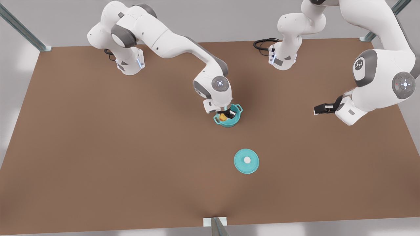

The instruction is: Open the pot lid and put the potato into the pot

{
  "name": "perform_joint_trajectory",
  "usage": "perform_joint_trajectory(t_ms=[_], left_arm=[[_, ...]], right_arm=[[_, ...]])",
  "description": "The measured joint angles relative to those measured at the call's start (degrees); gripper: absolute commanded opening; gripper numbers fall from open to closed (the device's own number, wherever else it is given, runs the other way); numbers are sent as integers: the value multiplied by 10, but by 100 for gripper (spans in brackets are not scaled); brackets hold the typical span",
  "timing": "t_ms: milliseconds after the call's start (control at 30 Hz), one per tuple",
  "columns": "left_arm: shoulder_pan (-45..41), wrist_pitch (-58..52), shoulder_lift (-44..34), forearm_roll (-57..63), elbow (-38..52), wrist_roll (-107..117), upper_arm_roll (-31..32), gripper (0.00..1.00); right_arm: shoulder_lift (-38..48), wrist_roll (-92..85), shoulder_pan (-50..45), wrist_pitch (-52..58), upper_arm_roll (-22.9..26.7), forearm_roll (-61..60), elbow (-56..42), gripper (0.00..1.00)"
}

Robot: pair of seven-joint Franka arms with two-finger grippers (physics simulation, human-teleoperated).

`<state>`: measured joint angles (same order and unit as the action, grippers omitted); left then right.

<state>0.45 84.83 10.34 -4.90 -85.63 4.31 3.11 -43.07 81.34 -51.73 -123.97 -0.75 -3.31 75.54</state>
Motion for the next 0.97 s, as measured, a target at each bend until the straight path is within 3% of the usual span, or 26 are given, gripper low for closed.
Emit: perform_joint_trajectory(t_ms=[133, 433, 467, 500, 533, 700, 767, 900, 967], left_arm=[[0, 0, 0, 2, 0, 0, 0, 100], [-2, 1, 3, 4, 5, 3, 1, 100], [-3, 2, 5, 6, 8, 4, 1, 100], [-2, 3, 7, 8, 10, 5, 2, 100], [-2, 4, 8, 9, 11, 5, 3, 100], [-3, 6, 10, 12, 12, 8, 5, 100], [-3, 7, 10, 13, 12, 9, 6, 100], [-3, 7, 10, 13, 12, 10, 6, 100], [-3, 8, 10, 13, 12, 11, 6, 100]], right_arm=[[-42, 36, -16, 1, 6, -1, -55, 46], [-54, 98, -43, 3, 5, -18, -69, 46], [-54, 104, -43, 3, 5, -20, -69, 50], [-54, 108, -44, 4, 5, -21, -69, 82], [-54, 112, -44, 5, 6, -22, -69, 100], [-39, 126, -42, 14, 21, -24, -69, 100], [10, 121, 27, 42, 32, -24, -68, 100], [108, 49, 325, 147, 36, -18, -69, 100], [136, -11, 420, 194, 36, -6, -52, 100]])
